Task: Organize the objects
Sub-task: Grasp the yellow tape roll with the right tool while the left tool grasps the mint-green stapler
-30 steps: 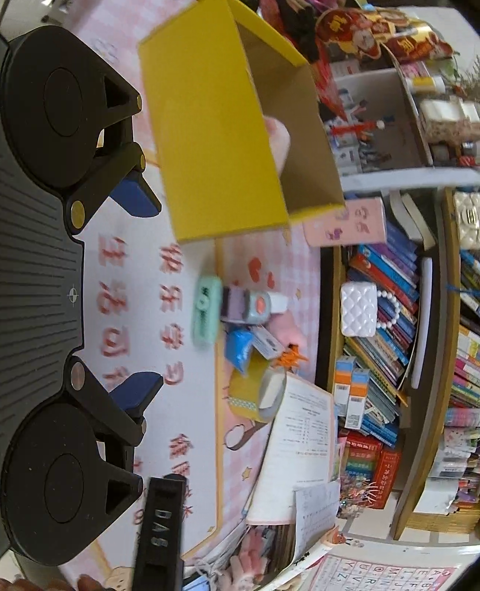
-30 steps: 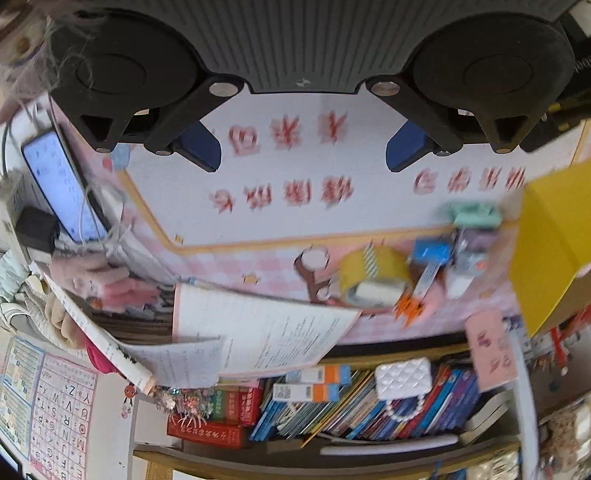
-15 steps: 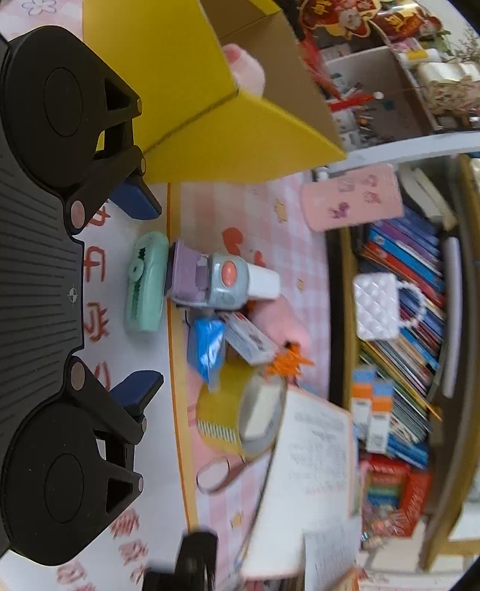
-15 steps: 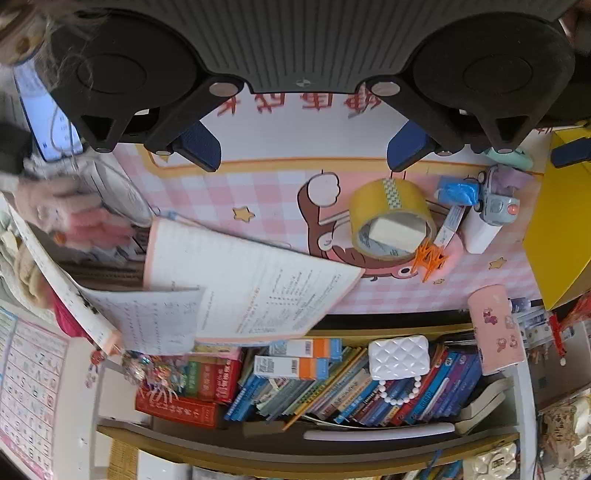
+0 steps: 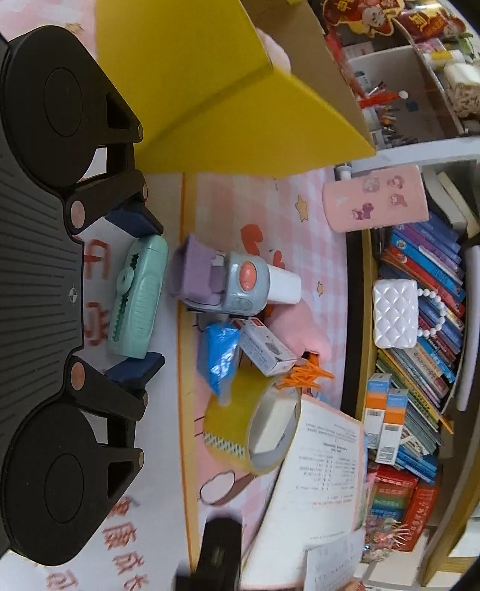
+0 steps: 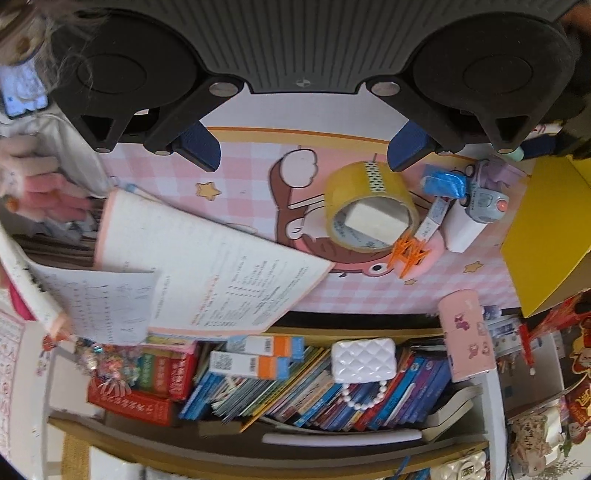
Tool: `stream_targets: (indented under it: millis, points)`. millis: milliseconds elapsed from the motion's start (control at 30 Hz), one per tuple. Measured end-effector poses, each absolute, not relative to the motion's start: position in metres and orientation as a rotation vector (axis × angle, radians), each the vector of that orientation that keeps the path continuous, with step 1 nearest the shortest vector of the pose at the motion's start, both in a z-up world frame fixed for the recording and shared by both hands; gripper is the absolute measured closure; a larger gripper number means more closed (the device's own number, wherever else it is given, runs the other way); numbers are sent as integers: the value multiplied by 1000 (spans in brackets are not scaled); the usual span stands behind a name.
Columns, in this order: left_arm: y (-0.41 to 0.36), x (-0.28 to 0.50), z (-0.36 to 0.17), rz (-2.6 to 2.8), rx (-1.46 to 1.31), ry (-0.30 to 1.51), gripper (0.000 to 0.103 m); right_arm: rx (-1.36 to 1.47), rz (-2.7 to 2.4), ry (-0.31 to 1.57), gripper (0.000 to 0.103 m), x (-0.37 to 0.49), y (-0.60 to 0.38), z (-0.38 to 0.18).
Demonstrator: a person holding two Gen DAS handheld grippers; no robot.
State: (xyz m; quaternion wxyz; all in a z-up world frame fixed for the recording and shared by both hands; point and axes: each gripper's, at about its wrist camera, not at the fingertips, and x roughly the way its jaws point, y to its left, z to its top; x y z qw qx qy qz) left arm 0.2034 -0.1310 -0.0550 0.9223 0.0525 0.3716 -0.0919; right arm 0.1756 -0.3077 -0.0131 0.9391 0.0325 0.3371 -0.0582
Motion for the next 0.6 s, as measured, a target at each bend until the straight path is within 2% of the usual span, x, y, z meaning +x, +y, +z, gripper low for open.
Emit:
stream_targets:
  millis: [433,600]
  points:
    - [-99,147,-14,-115,-30,731,34,-87,92,733,5,272,-276,-49]
    - [-90,137,-8,-89,-63,722,34,-90,97,751,15,289,-273,-55]
